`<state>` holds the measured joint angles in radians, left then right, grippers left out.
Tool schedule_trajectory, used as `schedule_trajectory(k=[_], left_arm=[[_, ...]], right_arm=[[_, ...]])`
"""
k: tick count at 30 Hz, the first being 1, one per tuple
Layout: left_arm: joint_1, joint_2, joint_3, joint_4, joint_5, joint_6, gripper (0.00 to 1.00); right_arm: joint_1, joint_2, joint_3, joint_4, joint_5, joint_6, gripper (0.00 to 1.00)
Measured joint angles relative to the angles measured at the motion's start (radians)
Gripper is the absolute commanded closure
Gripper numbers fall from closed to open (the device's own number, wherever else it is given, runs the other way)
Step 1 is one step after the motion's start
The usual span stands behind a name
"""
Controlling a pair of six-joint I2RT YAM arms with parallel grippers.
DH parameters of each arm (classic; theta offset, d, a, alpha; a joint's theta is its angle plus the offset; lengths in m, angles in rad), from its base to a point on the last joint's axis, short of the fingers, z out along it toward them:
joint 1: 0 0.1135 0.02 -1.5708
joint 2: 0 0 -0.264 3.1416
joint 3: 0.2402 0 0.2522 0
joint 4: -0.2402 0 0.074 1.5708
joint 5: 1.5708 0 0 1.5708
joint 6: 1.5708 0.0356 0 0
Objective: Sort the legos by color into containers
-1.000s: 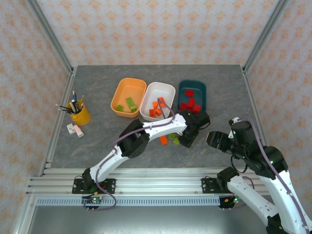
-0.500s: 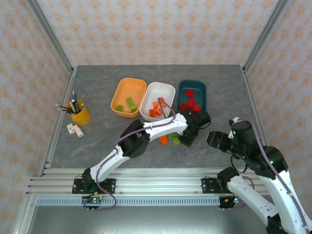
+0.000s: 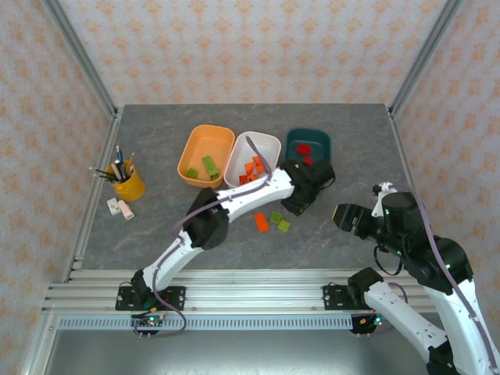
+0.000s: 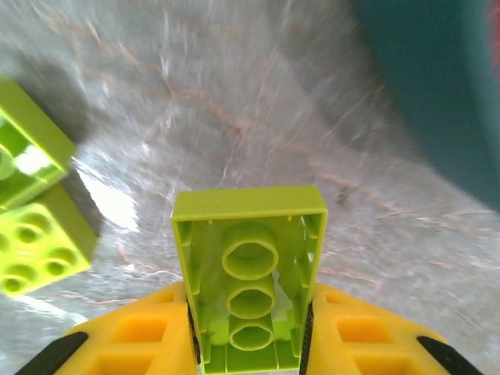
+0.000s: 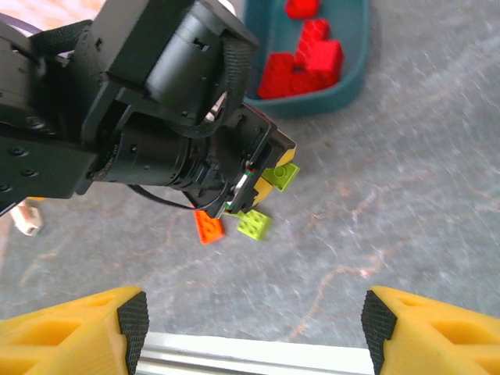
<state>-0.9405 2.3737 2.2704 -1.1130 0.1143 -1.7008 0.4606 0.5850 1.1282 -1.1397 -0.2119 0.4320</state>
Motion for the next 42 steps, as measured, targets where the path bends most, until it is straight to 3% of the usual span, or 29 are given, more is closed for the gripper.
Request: schedule_trajectory(k=[6,10,14,20,26,32,42], left_arm=[[0.140,-0.280,-0.134,-0.040,-0.051,0.210,0.71],[0.311,-0.392,-0.166,-0.060,-0.059,0.403,0.72],[0.473,-0.393,-0.192,-0.074,-0.069,0.602,0.71],[0.608,-0.299,-0.200,-0.054,-0.065,0.843,0.69],[0.677,-0.117,-0.123,0.020,-0.022,1.022,0.63],[0.710,0.046,-0.019,0.051,0.013,1.090,0.58],[0.713,0.083,-0.006,0.052,0.027,1.101,0.44]], right_arm=[[0.000,0.075,-0.031,0.234,-0.101,0.009,0.24],[0.011,0.219,-0.062,0.433,-0.144,0.049,0.23],[0.059,0.412,-0.046,0.597,-0.148,0.055,0.23],[0.105,0.686,0.036,0.756,-0.159,0.074,0.23],[0.108,0.843,0.079,0.863,-0.186,0.125,0.23],[0.108,0.882,0.080,0.880,-0.201,0.149,0.23],[0.112,0.882,0.080,0.822,-0.183,0.135,0.23]])
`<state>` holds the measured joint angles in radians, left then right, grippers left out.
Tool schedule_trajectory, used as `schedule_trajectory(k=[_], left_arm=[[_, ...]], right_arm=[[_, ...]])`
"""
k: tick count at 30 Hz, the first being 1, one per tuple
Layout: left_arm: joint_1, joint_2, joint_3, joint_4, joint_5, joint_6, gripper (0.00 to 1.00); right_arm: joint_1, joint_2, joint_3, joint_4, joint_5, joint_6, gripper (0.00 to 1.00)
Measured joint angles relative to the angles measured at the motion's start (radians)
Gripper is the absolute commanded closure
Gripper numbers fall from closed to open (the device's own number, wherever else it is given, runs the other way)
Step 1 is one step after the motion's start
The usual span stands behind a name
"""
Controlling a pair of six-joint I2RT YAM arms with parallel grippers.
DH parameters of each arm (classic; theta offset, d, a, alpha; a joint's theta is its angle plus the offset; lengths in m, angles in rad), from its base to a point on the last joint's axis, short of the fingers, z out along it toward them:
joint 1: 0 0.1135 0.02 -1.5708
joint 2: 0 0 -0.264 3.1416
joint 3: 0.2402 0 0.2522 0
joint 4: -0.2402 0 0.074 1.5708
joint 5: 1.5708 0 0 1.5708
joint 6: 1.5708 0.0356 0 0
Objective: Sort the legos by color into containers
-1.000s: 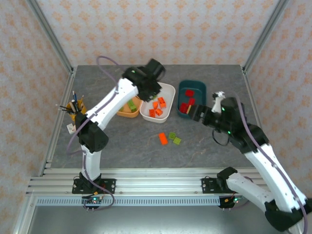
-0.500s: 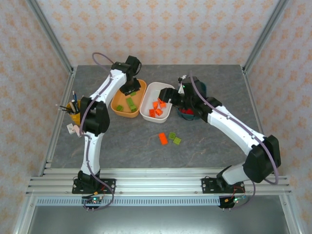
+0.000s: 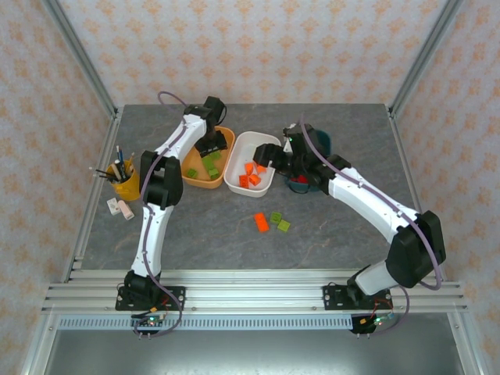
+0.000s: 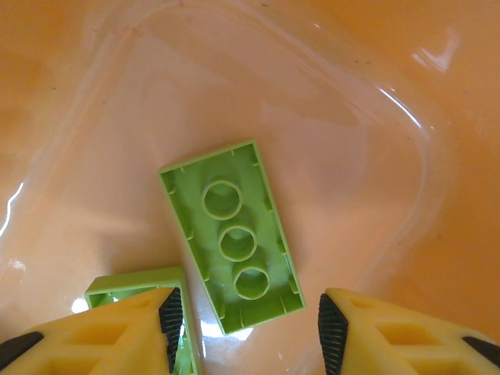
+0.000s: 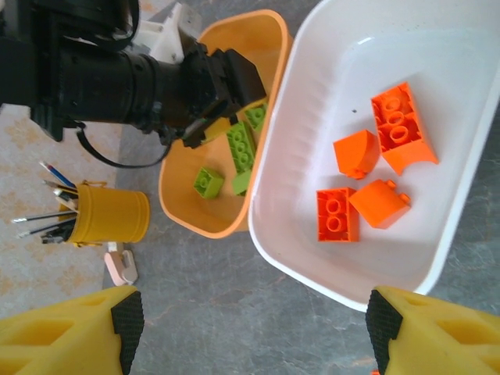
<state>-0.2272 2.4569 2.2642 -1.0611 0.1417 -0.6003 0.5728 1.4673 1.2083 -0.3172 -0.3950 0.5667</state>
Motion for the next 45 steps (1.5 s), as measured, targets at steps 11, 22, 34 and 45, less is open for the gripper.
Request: schedule_trajectory(k=[11,22,34,45], left_arm=[[-0.006,-0.393,-0.175,-0.001,-0.066,-0.020,0.32],[-0.167,-1.270,-0.965,0.095,-0.072,-0.111,0.29],[-0.225,-1.555,-1.252,0.055,-0.069,-0.245,0.28],[-0.236,-1.532,-1.249,0.055,-0.068,-0.249,0.28]], right_arm=[[0.246,0.055,0.074,-0.334,0.245,-0.174,0.30],[0.359,0.333,0.161,-0.488,0.330,-0.163,0.33],[0.362,0.507,0.215,-0.513,0.348,-0.152,0.37],[0.361,0.530,0.215,-0.517,0.343,-0.143,0.54]])
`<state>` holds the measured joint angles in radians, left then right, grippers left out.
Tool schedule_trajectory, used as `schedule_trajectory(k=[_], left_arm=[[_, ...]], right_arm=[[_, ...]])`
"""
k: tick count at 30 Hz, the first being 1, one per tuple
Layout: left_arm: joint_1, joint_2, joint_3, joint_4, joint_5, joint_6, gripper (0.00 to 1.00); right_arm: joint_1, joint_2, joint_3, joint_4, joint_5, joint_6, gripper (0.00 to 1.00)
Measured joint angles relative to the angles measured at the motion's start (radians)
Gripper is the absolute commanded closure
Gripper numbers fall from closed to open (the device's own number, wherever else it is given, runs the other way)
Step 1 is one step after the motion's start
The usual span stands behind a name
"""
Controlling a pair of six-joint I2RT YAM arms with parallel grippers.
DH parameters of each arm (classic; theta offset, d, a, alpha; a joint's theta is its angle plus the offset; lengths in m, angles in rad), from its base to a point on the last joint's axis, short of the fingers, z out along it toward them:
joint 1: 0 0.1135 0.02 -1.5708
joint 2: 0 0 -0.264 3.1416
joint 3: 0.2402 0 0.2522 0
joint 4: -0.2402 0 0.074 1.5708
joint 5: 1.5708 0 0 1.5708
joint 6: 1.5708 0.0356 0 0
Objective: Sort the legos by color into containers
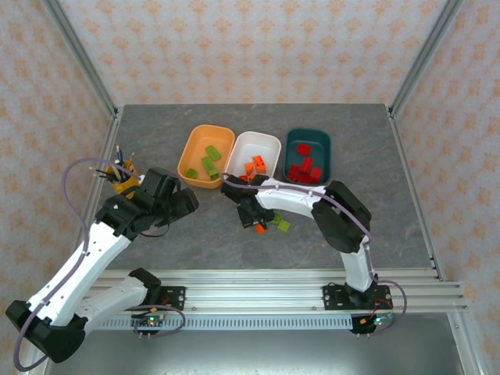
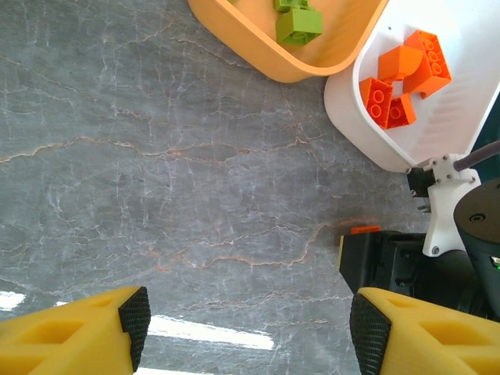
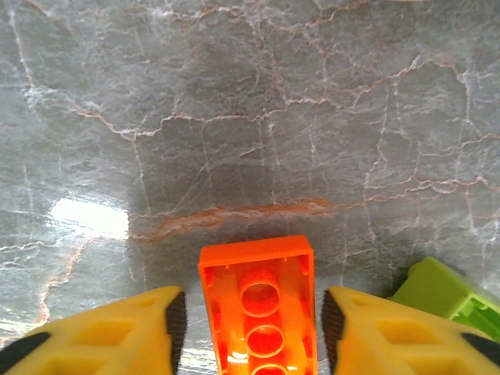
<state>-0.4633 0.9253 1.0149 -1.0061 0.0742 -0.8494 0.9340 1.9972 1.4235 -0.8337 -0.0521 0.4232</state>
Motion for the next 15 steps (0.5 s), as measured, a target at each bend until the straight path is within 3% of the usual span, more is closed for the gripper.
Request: schedule_trajectory(k=[8,15], left_arm=[[-0.009,0.031,0.001,0.002,0.004,0.000,0.29],[-0.026,0.046,0.001,0.018,0.007,-0.007,0.29]], right_arm=[[-0.002,0.021,0.000,0.007,-0.015,0.002,0.55],[-0.006,0.016,0.000,0.004,-0.027,0.001,0.76]])
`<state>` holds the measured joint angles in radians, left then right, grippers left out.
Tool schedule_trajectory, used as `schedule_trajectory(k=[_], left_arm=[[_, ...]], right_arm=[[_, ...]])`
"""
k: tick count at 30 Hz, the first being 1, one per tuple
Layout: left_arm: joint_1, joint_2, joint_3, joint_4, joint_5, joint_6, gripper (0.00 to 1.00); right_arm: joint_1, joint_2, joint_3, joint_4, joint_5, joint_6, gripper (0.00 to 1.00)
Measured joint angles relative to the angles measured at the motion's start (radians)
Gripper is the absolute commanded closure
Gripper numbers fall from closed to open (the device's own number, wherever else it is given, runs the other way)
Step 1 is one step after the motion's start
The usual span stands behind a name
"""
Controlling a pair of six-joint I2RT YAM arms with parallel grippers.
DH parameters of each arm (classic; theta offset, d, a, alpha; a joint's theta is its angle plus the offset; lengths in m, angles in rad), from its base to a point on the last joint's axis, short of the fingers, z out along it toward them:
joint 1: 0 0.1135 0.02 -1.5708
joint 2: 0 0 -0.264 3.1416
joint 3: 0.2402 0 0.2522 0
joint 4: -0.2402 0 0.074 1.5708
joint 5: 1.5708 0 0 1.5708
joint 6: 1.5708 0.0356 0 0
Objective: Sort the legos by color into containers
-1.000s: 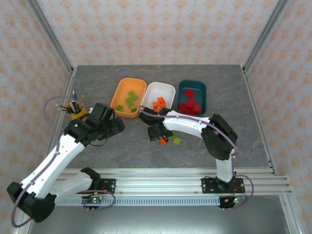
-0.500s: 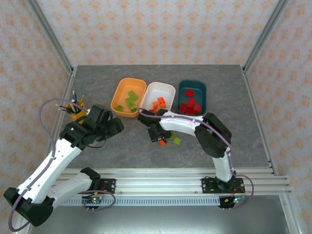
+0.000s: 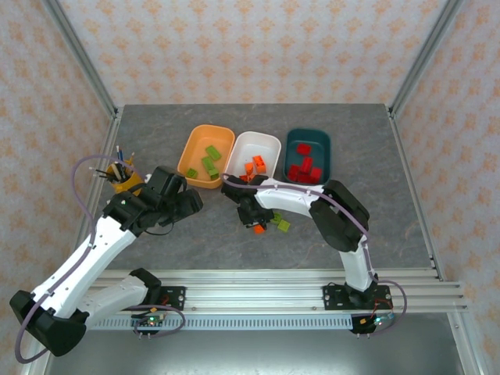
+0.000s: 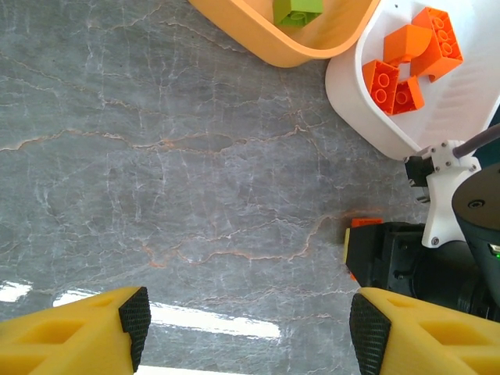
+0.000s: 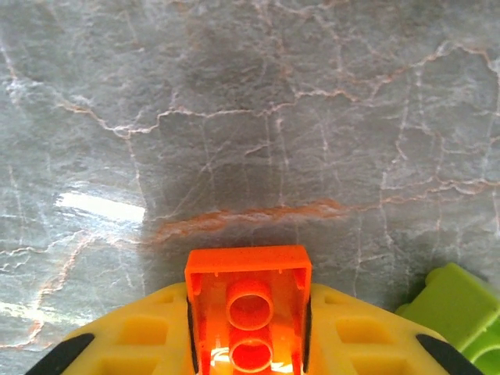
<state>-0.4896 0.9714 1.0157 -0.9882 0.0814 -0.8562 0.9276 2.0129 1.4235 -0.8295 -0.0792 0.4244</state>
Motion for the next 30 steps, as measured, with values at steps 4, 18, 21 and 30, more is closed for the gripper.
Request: schedule_trajectory(k=[4,18,21,30], left_arm=[[-0.009,0.007,0.000,0.014,0.005,-0.008,0.29],[-0.054,0.089,0.081,0.105,-0.040,-0.036,0.29],[-0.054,0.127,0.135,0.134,-0.054,-0.033,0.29],[-0.054,0.196,0.194,0.170,-0.064,-0.025,0.29]], right_arm=[[0.000,-0.007,0.000,0.000,0.002,-0.003,0.79],[-0.236,-0.091,0.366,0.044,-0.018,0.002,0.80],[-0.286,-0.005,0.475,0.085,-0.036,0.019,0.80],[-0.367,0.346,0.760,0.141,-0.109,0.108,0.80]])
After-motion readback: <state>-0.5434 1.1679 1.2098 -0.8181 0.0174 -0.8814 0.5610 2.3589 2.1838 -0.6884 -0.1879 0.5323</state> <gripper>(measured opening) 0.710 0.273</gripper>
